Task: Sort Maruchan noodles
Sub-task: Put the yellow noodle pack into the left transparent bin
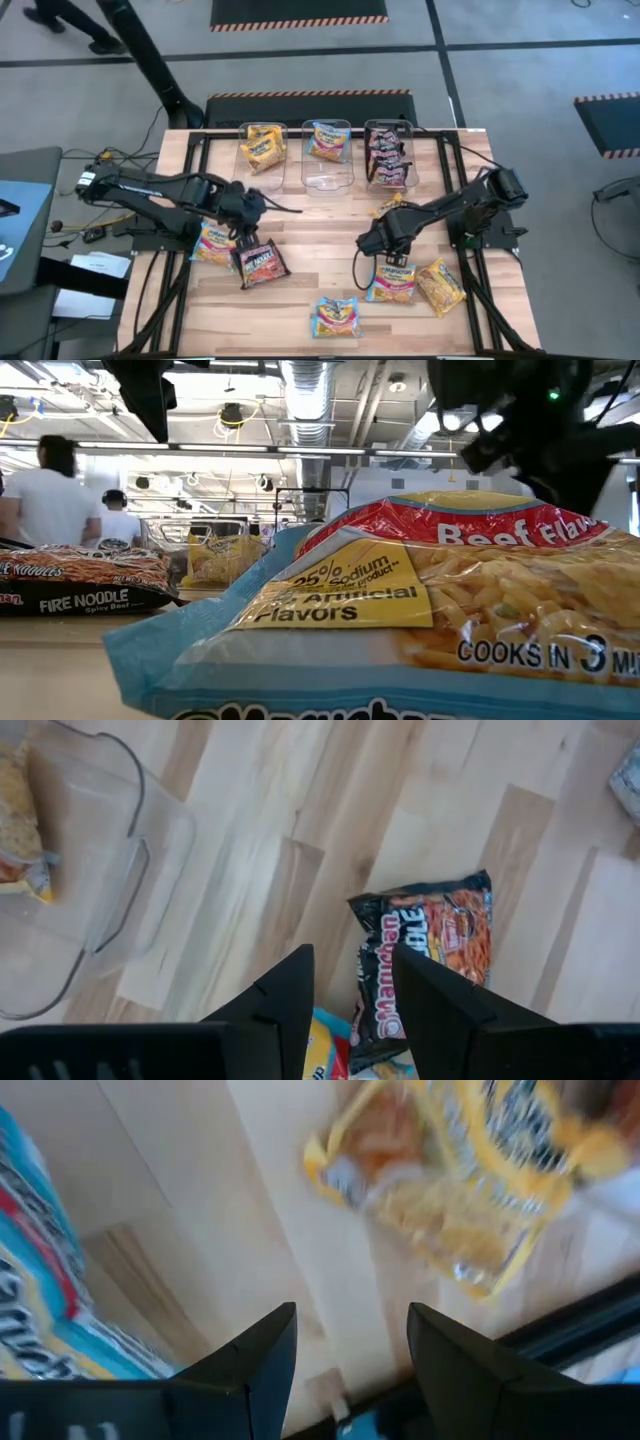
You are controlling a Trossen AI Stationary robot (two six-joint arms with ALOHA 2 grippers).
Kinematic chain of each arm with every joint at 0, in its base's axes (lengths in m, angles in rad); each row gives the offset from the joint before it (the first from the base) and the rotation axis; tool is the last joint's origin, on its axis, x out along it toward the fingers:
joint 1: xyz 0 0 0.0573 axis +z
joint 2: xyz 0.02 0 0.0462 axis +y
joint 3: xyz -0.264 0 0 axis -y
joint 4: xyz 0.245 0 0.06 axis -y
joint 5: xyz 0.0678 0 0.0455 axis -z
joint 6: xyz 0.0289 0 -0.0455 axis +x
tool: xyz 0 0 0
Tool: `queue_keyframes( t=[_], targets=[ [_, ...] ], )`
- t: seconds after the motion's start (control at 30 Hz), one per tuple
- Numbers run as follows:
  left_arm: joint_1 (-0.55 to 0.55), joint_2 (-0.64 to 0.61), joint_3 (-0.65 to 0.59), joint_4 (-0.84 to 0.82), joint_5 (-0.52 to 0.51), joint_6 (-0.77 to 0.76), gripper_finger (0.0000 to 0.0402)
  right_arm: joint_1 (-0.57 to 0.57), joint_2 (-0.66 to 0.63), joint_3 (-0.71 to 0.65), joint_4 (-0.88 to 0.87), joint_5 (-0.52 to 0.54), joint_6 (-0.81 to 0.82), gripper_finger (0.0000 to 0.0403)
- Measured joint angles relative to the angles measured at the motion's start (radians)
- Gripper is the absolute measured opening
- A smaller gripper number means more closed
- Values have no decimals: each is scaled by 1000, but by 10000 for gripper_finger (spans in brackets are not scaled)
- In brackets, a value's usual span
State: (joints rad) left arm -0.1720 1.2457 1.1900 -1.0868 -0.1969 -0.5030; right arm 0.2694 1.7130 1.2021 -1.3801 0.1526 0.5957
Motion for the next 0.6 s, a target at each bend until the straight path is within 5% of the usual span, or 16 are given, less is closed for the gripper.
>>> queue_keyframes(
  t=[0.6],
  targets=[
    [-39, 0, 0, 0, -80, -50, 123, 305, 0, -33, -9, -272, 464, 217]
  ],
)
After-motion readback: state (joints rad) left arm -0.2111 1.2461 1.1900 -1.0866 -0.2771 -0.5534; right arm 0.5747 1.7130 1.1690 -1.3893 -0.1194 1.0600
